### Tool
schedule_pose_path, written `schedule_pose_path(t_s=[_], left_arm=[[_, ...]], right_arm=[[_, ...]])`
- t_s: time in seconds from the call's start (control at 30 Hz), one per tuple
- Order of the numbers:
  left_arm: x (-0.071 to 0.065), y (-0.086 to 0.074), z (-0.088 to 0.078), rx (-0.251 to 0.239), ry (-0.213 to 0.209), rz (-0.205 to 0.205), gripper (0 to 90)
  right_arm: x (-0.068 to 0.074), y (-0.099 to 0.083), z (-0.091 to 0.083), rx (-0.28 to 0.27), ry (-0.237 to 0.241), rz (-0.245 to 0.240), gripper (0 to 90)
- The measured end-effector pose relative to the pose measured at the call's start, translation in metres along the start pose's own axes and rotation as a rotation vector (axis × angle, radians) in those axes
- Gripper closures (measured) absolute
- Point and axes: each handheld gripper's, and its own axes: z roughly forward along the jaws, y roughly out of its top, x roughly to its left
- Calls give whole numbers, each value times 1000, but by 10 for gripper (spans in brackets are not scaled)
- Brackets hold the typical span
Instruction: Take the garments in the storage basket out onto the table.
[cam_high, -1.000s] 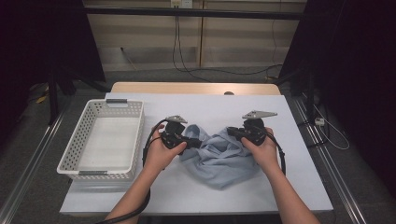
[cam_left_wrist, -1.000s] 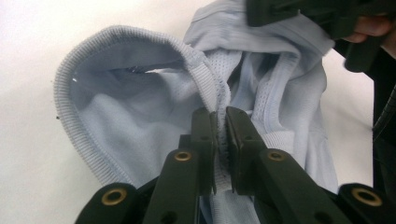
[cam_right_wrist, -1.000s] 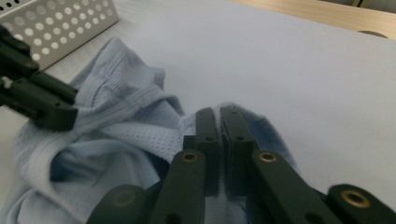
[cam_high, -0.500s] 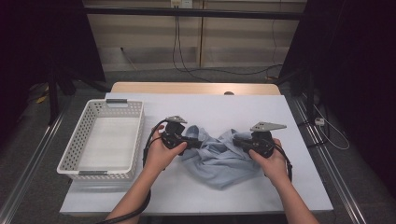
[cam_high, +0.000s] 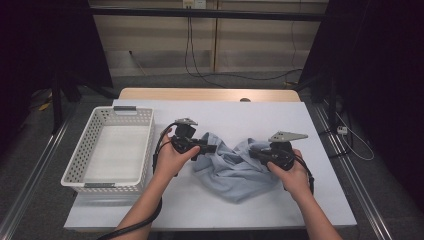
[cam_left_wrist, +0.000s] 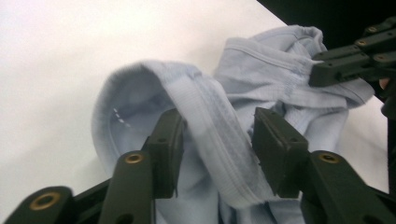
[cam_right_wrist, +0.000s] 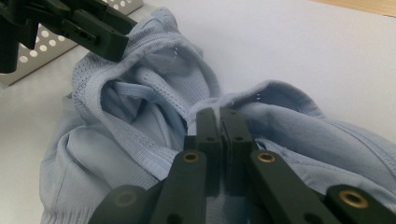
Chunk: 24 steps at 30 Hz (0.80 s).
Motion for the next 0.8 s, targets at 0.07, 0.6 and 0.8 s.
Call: schedule_pose_path(t_s=[0.07,0.6,0.8], left_arm=[[3,2,1,-4,0,-12,502],[2,21,4,4,-18,-5,862],[-4,37,-20,-45,12,29,875]], right_arm=[[-1,0,0,-2,5,3,885],[-6,4,-7,-27,17,29,885],[-19,14,-22,-81,6,75,886]])
